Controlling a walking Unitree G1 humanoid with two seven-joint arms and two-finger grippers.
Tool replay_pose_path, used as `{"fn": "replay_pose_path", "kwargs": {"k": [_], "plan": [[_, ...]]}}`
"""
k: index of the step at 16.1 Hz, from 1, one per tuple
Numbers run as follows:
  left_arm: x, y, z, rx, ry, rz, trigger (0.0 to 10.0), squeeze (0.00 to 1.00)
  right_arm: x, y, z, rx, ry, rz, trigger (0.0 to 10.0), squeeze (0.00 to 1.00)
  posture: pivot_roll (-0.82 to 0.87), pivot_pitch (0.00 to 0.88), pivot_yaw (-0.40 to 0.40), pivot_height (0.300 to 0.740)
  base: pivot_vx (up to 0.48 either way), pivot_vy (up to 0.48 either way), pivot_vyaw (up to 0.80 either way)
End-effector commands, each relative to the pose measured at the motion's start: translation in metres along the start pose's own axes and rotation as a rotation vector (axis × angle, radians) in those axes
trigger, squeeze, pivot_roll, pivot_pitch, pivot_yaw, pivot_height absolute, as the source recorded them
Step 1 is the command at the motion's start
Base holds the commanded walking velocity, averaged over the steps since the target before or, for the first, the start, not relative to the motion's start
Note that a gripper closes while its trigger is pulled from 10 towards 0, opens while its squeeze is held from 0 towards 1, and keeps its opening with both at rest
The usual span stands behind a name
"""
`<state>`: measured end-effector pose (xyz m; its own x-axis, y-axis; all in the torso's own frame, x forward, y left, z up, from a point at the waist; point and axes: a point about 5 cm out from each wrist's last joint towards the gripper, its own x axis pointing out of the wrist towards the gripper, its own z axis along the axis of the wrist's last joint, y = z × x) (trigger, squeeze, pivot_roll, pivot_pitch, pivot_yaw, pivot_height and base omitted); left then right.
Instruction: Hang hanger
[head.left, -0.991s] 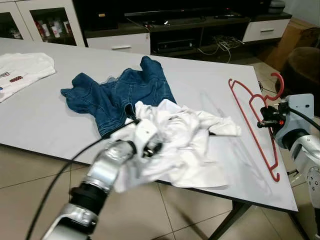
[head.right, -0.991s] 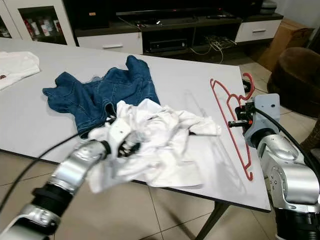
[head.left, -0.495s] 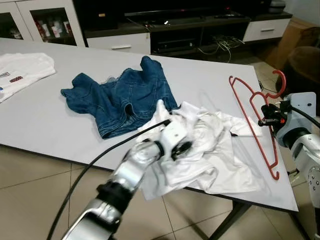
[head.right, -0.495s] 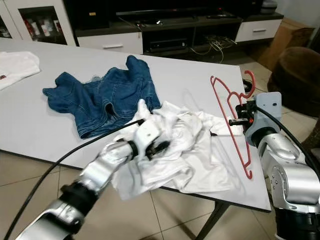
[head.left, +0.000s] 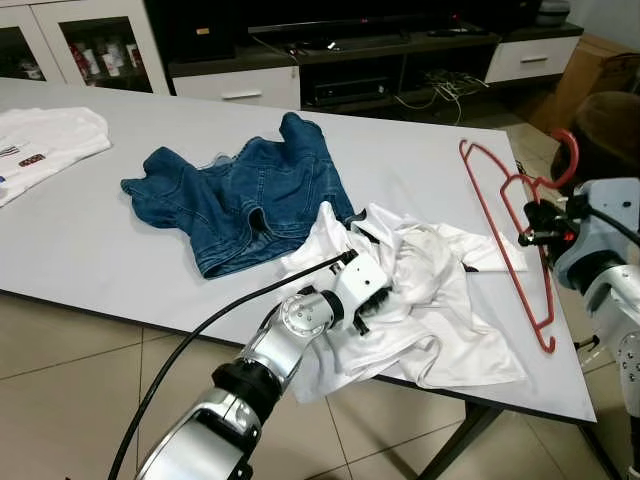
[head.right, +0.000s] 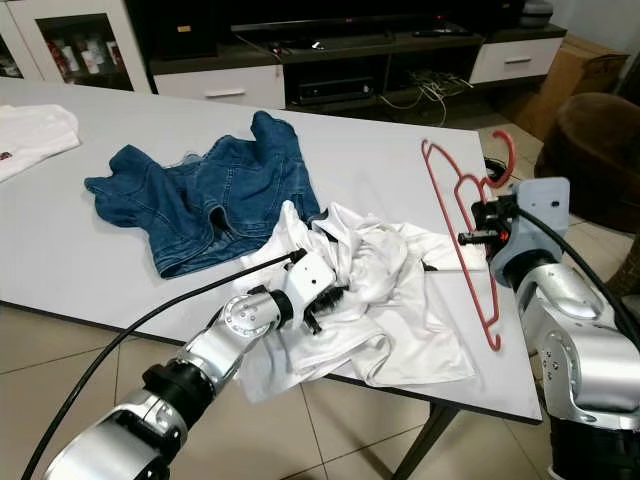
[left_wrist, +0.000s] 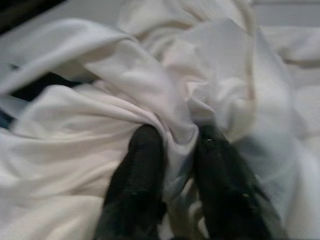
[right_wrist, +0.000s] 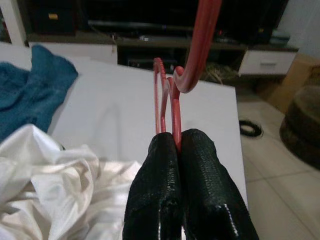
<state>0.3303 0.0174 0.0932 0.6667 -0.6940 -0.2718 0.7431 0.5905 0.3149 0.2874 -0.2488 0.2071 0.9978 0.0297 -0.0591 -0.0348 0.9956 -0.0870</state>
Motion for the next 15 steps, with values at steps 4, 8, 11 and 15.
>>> {"fn": "replay_pose_path", "kwargs": {"k": [4, 8, 11, 15], "plan": [[-0.017, 0.035, 0.015, -0.023, -0.164, 0.139, 10.0, 0.09, -0.003, 0.000, 0.001, 0.012, -0.002, -0.002, 10.0, 0.00, -0.05, 0.037, 0.034, 0.740, 0.000, 0.000, 0.00], [-0.037, 0.051, 0.009, -0.125, -0.204, 0.203, 10.0, 0.00, -0.003, 0.003, 0.001, 0.015, 0.000, 0.011, 10.0, 0.00, -0.04, 0.039, 0.031, 0.740, 0.000, 0.000, 0.00], [-0.057, 0.053, 0.001, -0.034, -0.204, 0.174, 10.0, 0.00, -0.003, 0.002, 0.000, 0.016, 0.005, 0.012, 10.0, 0.00, -0.03, 0.035, 0.023, 0.740, 0.000, 0.000, 0.00], [-0.089, 0.049, -0.008, 0.061, -0.111, -0.125, 10.0, 0.00, 0.000, 0.002, 0.003, 0.010, 0.001, 0.022, 10.0, 0.00, -0.03, 0.034, 0.010, 0.740, 0.000, 0.000, 0.00]]}}
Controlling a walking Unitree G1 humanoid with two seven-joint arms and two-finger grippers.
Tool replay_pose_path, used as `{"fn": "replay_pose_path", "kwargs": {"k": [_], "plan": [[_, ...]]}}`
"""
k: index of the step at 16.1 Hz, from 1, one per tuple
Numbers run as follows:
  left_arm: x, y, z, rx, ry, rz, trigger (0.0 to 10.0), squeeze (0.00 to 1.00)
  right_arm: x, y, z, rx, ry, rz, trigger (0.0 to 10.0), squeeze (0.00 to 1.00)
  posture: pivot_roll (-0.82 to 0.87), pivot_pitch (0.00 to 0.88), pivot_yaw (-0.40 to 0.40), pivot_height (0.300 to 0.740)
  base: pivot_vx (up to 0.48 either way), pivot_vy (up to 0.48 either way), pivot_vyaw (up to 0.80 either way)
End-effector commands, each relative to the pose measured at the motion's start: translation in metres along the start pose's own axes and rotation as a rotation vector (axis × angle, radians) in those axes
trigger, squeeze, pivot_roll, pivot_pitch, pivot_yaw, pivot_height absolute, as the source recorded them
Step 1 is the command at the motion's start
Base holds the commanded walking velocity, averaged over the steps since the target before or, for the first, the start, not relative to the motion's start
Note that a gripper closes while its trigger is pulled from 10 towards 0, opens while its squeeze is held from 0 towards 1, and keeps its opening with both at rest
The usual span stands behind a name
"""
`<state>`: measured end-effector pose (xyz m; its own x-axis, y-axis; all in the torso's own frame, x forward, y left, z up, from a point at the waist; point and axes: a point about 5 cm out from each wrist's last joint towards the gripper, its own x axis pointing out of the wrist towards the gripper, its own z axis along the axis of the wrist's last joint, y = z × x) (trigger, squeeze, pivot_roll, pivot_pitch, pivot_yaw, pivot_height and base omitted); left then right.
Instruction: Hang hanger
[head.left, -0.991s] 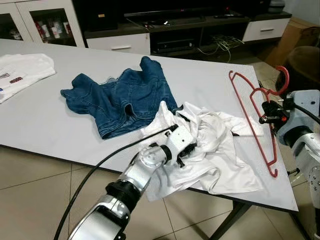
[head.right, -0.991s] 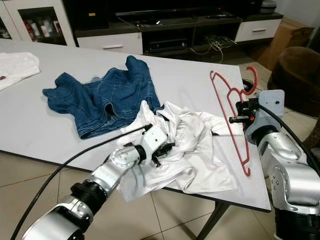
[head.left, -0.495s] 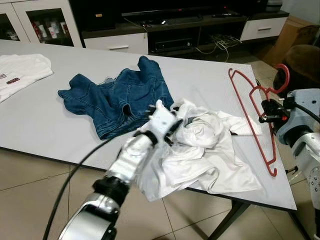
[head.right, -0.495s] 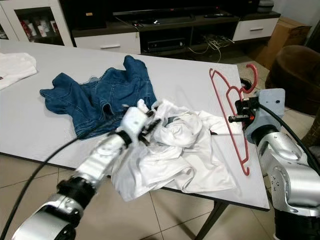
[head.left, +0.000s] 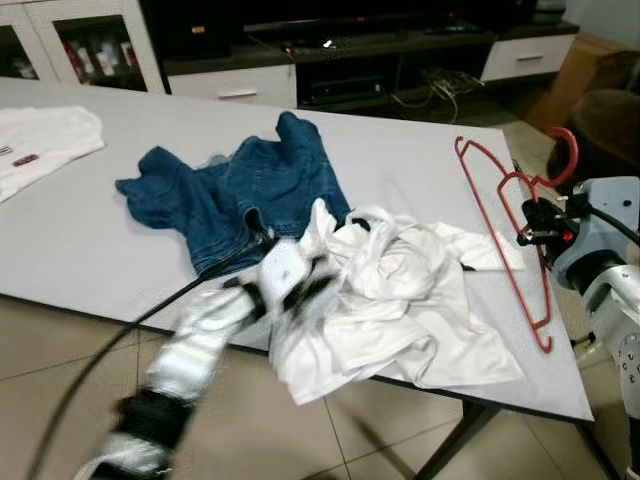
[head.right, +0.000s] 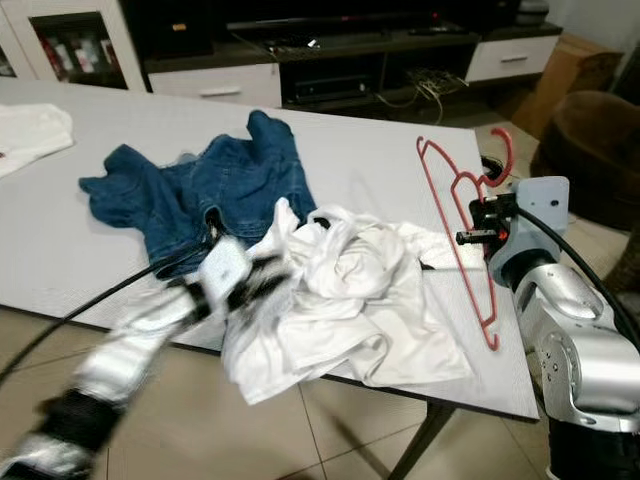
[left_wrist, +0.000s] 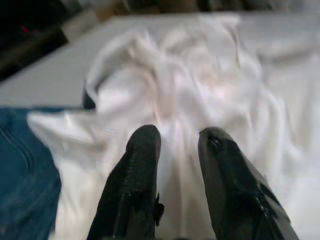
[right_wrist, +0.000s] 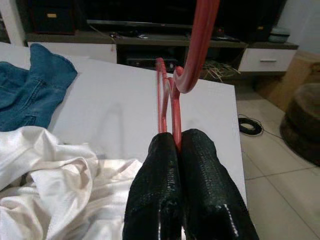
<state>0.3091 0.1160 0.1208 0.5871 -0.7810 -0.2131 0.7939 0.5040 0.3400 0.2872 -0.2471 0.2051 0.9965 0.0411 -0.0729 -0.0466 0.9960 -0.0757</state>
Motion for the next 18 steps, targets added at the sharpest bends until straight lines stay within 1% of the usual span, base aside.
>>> {"fn": "replay_pose_path", "kwargs": {"k": [1, 2, 3, 6, 7, 8, 9, 10, 11, 12, 13, 15, 16, 17, 18], "plan": [[0.000, 0.000, 0.007, 0.007, -0.003, -0.059, 10.0, 0.00, 0.000, 0.000, 0.005, -0.002, -0.013, 0.011, 10.0, 0.00, -0.03, 0.033, 0.009, 0.740, 0.000, 0.000, 0.00], [-0.001, 0.000, 0.007, 0.006, 0.003, -0.076, 10.0, 0.00, 0.001, 0.000, 0.006, -0.002, -0.013, 0.011, 10.0, 0.00, -0.03, 0.033, 0.009, 0.740, 0.000, 0.000, 0.00], [-0.004, -0.002, 0.005, 0.012, 0.036, -0.132, 10.0, 0.00, 0.001, 0.000, 0.006, -0.002, -0.015, 0.011, 10.0, 0.00, -0.03, 0.033, 0.008, 0.740, 0.000, 0.000, 0.00], [-0.013, -0.008, 0.001, 0.031, 0.101, -0.245, 10.0, 0.00, -0.003, -0.002, 0.005, -0.006, -0.011, 0.007, 10.0, 0.00, -0.04, 0.034, 0.010, 0.740, 0.000, 0.000, 0.00], [-0.013, -0.008, 0.001, 0.031, 0.101, -0.245, 10.0, 0.00, -0.003, -0.002, 0.005, -0.006, -0.011, 0.007, 10.0, 0.00, -0.04, 0.034, 0.010, 0.740, 0.000, 0.000, 0.00], [-0.016, -0.011, -0.002, 0.030, 0.132, -0.301, 10.0, 0.00, -0.004, -0.002, 0.006, -0.006, -0.012, 0.008, 10.0, 0.00, -0.05, 0.034, 0.016, 0.740, 0.000, 0.000, 0.00], [-0.019, -0.014, -0.007, 0.032, 0.177, -0.358, 10.0, 0.00, -0.008, 0.001, 0.010, 0.019, -0.030, 0.057, 10.0, 0.00, -0.05, 0.033, 0.018, 0.740, 0.000, 0.000, 0.00], [-0.019, -0.017, -0.011, 0.026, 0.197, -0.379, 10.0, 0.00, -0.015, 0.009, 0.014, 0.013, -0.044, 0.163, 10.0, 0.00, -0.05, 0.033, 0.018, 0.740, 0.000, 0.000, 0.00], [-0.019, -0.017, -0.012, 0.023, 0.200, -0.381, 10.0, 0.00, -0.018, 0.012, 0.015, 0.004, -0.046, 0.198, 10.0, 0.00, -0.06, 0.033, 0.019, 0.740, 0.000, 0.000, 0.00], [-0.019, -0.017, -0.012, 0.023, 0.200, -0.381, 10.0, 0.00, -0.018, 0.012, 0.015, 0.004, -0.046, 0.198, 10.0, 0.00, -0.06, 0.033, 0.019, 0.740, 0.000, 0.000, 0.00], [-0.011, -0.021, -0.023, -0.003, 0.249, -0.385, 10.0, 0.00, -0.029, 0.026, 0.022, -0.020, -0.080, 0.322, 10.0, 0.00, -0.07, 0.028, 0.021, 0.740, 0.000, 0.000, 0.00], [-0.006, -0.023, -0.027, -0.018, 0.263, -0.377, 10.0, 0.00, -0.031, 0.029, 0.026, -0.004, -0.103, 0.350, 10.0, 0.00, -0.07, 0.026, 0.023, 0.740, 0.000, 0.000, 0.00], [0.001, -0.027, -0.029, -0.052, 0.258, -0.358, 10.0, 0.00, -0.037, 0.036, 0.031, 0.016, -0.125, 0.421, 10.0, 0.00, -0.07, 0.022, 0.024, 0.740, 0.000, 0.000, 0.00], [0.010, -0.028, -0.031, -0.069, 0.250, -0.313, 10.0, 0.00, -0.042, 0.042, 0.032, 0.008, -0.133, 0.485, 10.0, 0.00, -0.08, 0.020, 0.024, 0.740, 0.000, 0.000, 0.00], [0.015, -0.026, -0.033, -0.077, 0.248, -0.269, 10.0, 0.00, -0.044, 0.044, 0.032, -0.002, -0.128, 0.501, 10.0, 0.00, -0.08, 0.019, 0.024, 0.740, 0.000, 0.000, 0.00]]}}
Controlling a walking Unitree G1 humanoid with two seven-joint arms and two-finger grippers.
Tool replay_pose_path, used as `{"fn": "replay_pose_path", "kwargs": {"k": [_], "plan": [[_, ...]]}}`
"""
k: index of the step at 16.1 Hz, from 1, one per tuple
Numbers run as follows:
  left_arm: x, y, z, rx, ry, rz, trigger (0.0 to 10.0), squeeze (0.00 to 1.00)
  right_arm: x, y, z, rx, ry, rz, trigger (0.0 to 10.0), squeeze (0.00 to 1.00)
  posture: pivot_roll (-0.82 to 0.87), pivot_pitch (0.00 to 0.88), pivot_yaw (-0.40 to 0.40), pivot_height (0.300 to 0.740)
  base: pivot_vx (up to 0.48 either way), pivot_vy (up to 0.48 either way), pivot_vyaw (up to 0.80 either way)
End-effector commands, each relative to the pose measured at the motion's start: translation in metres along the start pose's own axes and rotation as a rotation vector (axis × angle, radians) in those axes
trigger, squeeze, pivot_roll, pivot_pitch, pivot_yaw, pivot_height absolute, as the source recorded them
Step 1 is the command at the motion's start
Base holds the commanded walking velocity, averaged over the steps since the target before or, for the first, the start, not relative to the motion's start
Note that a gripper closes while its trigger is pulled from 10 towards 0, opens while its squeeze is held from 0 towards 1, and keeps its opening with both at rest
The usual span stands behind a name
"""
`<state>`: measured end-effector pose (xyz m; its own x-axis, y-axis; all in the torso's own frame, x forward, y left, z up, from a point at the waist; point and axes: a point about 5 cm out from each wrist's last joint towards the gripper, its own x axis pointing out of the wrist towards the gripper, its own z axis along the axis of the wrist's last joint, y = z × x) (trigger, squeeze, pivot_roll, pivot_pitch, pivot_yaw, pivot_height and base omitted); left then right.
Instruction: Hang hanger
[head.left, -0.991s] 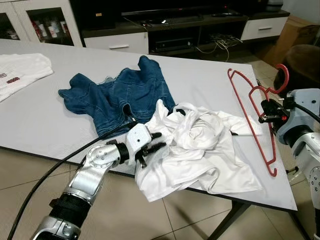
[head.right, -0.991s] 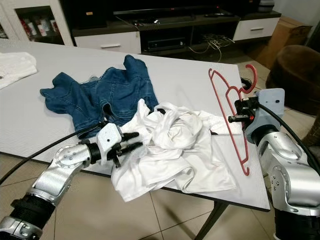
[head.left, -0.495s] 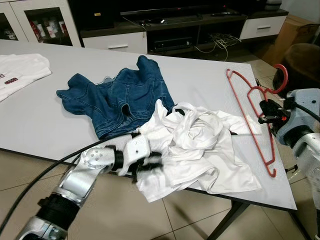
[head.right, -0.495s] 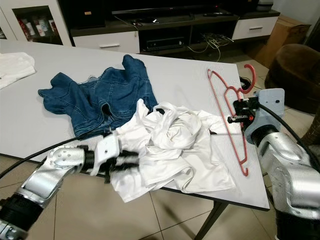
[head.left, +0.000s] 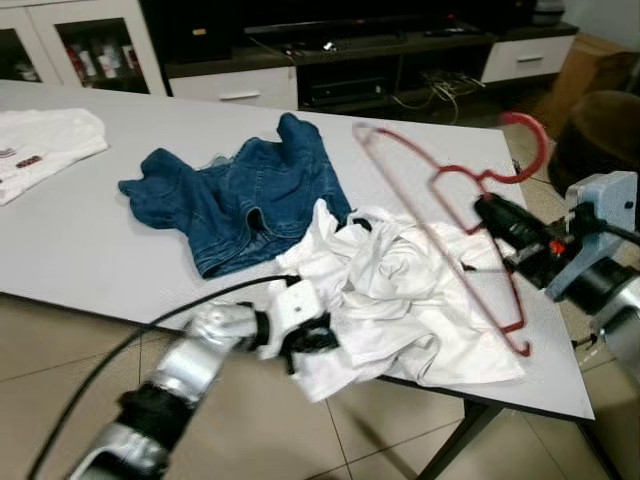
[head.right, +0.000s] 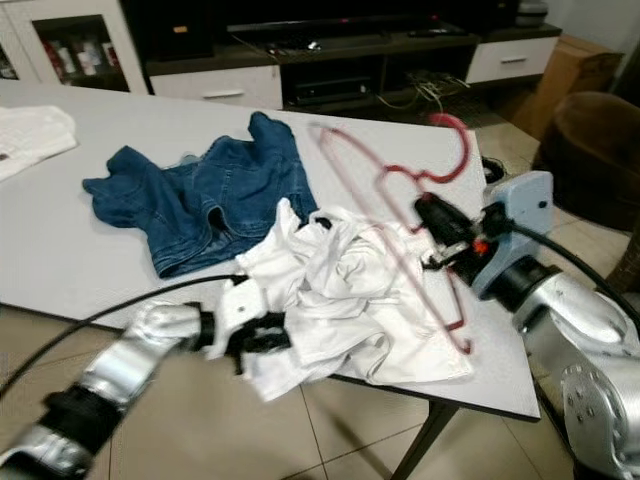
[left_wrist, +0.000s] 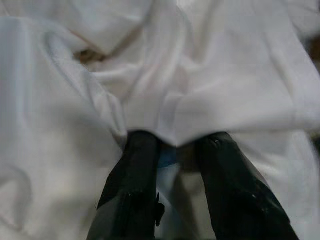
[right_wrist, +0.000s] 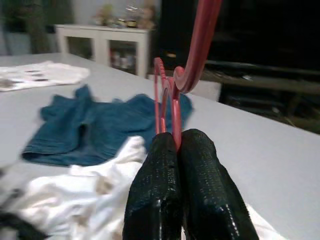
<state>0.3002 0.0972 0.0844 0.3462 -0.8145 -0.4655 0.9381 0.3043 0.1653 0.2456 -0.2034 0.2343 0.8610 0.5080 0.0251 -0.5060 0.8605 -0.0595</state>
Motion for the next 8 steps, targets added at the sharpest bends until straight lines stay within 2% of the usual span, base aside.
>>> {"fn": "replay_pose_path", "kwargs": {"k": [1, 4, 6, 8], "plan": [[0.003, 0.007, -0.008, -0.019, 0.049, 0.080, 10.0, 0.00, -0.003, 0.003, 0.002, -0.010, 0.008, 0.029, 10.0, 0.00, -0.08, 0.019, 0.025, 0.740, 0.000, 0.000, 0.00], [0.018, 0.018, -0.004, -0.046, 0.039, 0.235, 10.0, 0.00, -0.004, 0.004, 0.001, -0.011, 0.014, 0.041, 10.0, 0.00, -0.08, 0.018, 0.027, 0.740, 0.000, 0.000, 0.00], [0.021, 0.018, -0.002, -0.048, 0.033, 0.249, 10.0, 0.00, -0.004, 0.004, 0.001, -0.010, 0.015, 0.043, 10.0, 0.00, -0.08, 0.018, 0.027, 0.740, 0.000, 0.000, 0.00], [0.034, 0.019, 0.004, -0.050, 0.006, 0.309, 10.0, 0.00, -0.005, 0.007, 0.000, -0.005, 0.023, 0.057, 10.0, 0.00, -0.08, 0.020, 0.028, 0.740, 0.000, 0.000, 0.00]]}}
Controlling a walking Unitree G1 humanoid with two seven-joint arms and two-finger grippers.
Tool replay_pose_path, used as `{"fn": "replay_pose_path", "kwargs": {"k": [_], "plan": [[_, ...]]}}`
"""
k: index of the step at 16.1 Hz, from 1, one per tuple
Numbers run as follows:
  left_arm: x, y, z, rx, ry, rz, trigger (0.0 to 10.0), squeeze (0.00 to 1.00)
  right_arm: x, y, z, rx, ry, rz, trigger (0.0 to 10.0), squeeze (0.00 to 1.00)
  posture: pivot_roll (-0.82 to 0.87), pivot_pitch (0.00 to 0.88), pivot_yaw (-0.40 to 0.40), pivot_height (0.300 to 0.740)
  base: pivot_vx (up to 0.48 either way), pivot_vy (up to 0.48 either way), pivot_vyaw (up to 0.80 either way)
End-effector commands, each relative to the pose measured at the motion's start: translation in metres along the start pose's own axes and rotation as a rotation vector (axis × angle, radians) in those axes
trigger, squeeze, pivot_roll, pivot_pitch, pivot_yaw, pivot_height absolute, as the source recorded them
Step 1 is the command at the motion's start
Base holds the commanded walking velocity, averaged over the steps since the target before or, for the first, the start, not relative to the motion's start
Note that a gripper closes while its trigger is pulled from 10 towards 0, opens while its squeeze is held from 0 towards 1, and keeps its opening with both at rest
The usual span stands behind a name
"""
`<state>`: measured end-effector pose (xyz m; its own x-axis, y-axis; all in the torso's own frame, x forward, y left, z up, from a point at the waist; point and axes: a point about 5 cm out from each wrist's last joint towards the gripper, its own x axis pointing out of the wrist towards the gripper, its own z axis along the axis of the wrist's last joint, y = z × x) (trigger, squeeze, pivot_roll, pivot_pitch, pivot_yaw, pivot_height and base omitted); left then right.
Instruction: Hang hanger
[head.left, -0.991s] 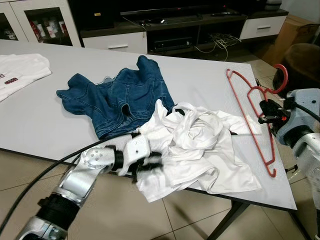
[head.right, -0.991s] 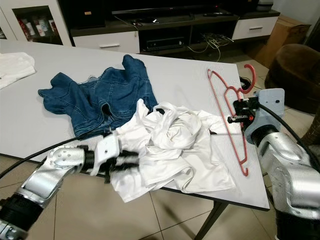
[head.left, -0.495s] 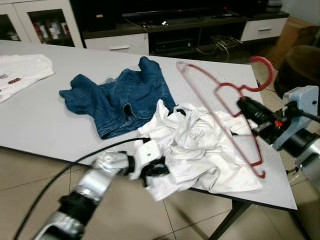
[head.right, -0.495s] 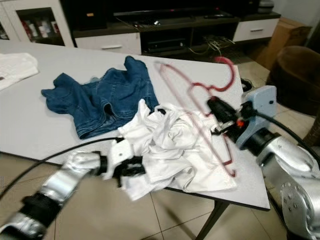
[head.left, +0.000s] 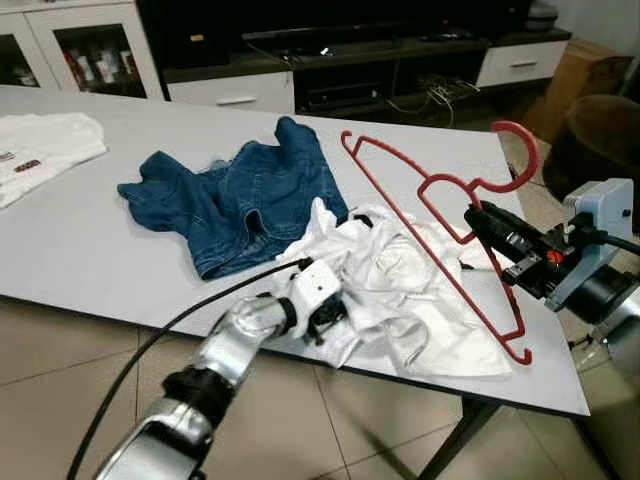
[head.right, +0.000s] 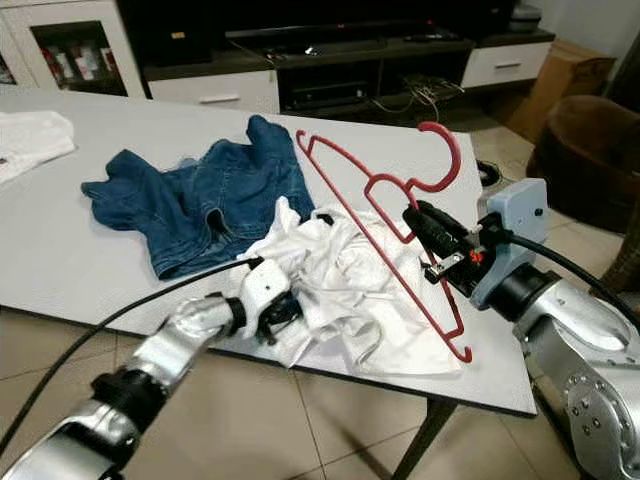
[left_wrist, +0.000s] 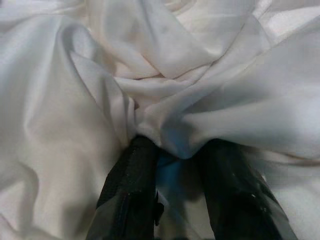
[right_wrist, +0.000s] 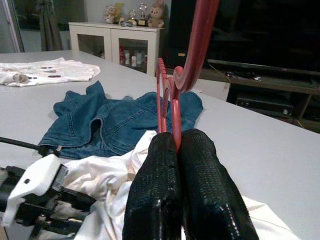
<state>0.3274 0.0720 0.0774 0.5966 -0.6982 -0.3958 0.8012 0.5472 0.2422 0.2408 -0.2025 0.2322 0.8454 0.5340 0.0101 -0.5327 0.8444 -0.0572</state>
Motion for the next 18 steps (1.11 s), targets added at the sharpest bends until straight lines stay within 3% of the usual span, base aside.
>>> {"fn": "replay_pose_path", "kwargs": {"k": [1, 2, 5, 9, 10, 11, 13, 16, 18], "plan": [[0.005, 0.000, 0.000, 0.001, 0.007, 0.042, 10.0, 0.00, -0.002, 0.004, 0.000, -0.006, 0.018, 0.029, 10.0, 0.00, -0.08, 0.020, 0.029, 0.740, 0.000, 0.000, 0.00], [0.012, -0.003, 0.004, -0.003, -0.015, 0.083, 10.0, 0.00, -0.002, 0.007, -0.004, 0.002, 0.034, 0.040, 10.0, 0.00, -0.08, 0.022, 0.030, 0.740, 0.000, 0.000, 0.00], [0.017, -0.004, 0.009, 0.010, -0.047, 0.163, 10.0, 0.00, 0.002, 0.014, -0.015, 0.025, 0.076, 0.052, 10.0, 0.00, -0.08, 0.023, 0.030, 0.740, 0.000, 0.000, 0.00], [0.017, -0.008, 0.011, 0.027, -0.109, 0.189, 10.0, 0.00, 0.015, 0.026, -0.037, 0.043, 0.169, 0.057, 10.0, 0.00, -0.07, 0.025, 0.028, 0.740, 0.000, 0.000, 0.00], [0.015, -0.008, 0.010, 0.051, -0.110, 0.187, 10.0, 0.00, 0.017, 0.023, -0.039, 0.038, 0.181, 0.038, 10.0, 0.00, -0.07, 0.025, 0.028, 0.740, 0.000, 0.000, 0.00], [0.013, -0.014, 0.006, 0.158, -0.084, 0.128, 10.0, 0.00, 0.024, 0.016, -0.042, 0.036, 0.203, -0.035, 10.0, 0.00, -0.06, 0.025, 0.024, 0.740, 0.000, 0.000, 0.00], [0.007, -0.019, 0.004, 0.214, -0.088, 0.054, 10.0, 0.00, 0.028, 0.009, -0.044, 0.037, 0.212, -0.093, 10.0, 0.00, -0.05, 0.024, 0.021, 0.740, 0.000, 0.000, 0.00], [-0.006, -0.009, 0.010, 0.312, -0.109, 0.053, 10.0, 0.00, 0.031, 0.005, -0.050, 0.014, 0.244, -0.132, 10.0, 0.00, -0.04, 0.026, 0.014, 0.740, 0.000, 0.000, 0.00], [-0.011, 0.000, 0.017, 0.329, -0.129, 0.093, 10.0, 0.00, 0.032, 0.004, -0.052, 0.010, 0.259, -0.145, 10.0, 0.00, -0.04, 0.027, 0.014, 0.740, 0.000, 0.000, 0.00]]}}
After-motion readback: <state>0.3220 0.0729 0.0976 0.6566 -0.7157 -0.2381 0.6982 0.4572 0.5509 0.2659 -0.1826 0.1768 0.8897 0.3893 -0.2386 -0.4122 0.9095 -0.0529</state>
